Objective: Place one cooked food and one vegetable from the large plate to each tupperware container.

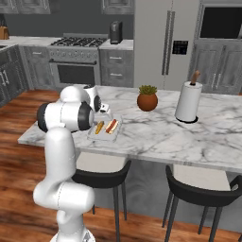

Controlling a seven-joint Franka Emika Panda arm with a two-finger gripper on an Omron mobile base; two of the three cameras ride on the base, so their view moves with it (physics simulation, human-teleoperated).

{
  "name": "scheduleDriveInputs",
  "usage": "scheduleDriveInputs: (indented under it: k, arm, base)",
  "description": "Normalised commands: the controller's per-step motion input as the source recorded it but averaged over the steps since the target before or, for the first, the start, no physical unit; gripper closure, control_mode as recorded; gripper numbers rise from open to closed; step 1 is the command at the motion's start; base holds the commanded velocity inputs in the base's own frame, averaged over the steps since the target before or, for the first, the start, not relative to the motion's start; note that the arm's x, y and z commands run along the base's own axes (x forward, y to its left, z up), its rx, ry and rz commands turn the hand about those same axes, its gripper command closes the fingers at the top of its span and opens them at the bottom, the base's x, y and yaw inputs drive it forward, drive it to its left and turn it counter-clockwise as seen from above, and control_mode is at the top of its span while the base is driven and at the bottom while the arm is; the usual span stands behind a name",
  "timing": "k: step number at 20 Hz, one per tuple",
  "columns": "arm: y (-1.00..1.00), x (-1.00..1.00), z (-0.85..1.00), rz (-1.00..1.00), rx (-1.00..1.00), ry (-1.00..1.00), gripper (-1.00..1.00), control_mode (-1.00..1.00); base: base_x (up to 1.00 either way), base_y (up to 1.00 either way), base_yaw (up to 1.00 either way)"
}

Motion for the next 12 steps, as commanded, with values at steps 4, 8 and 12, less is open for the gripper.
scheduleDriveInputs:
  k: [4, 8, 12]
  arm:
    - [0.00, 0.00, 0.00, 0.00, 0.00, 0.00, -1.00, -1.00]
    - [0.00, 0.00, 0.00, 0.00, 0.00, 0.00, -1.00, -1.00]
    - [0.16, -0.08, 0.32, -0.01, 0.02, 0.04, -1.00, -1.00]
  base:
    - [0.00, 0.00, 0.00]
    - [0.00, 0.00, 0.00]
    - [0.00, 0.00, 0.00]
